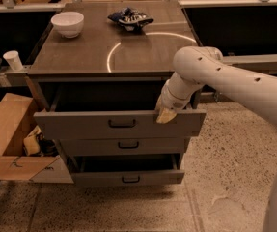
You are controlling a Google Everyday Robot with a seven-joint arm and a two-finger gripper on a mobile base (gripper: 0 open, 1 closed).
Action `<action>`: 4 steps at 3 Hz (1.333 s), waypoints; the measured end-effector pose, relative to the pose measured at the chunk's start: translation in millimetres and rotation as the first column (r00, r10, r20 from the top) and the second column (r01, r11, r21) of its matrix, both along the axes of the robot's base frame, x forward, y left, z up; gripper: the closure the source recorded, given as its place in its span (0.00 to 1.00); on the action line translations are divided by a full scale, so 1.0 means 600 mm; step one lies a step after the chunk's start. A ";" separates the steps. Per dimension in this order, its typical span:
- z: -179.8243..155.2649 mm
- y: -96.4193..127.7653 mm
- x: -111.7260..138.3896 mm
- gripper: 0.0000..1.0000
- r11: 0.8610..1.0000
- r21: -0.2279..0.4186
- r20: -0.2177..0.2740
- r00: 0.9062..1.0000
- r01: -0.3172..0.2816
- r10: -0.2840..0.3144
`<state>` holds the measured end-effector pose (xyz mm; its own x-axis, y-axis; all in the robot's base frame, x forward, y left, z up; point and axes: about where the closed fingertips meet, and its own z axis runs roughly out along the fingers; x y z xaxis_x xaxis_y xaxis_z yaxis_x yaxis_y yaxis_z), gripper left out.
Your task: Open top drawer
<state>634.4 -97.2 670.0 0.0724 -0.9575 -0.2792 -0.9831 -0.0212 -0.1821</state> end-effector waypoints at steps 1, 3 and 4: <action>0.000 0.000 0.000 0.58 1.000 0.000 0.000 1.000 0.000 0.000; 0.000 0.000 0.000 0.12 1.000 0.000 0.000 1.000 0.000 0.000; 0.000 0.000 0.000 0.00 1.000 0.000 -0.001 1.000 0.000 0.000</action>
Offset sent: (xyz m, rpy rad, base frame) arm 0.0000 0.0000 0.0000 0.0000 0.0001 0.0000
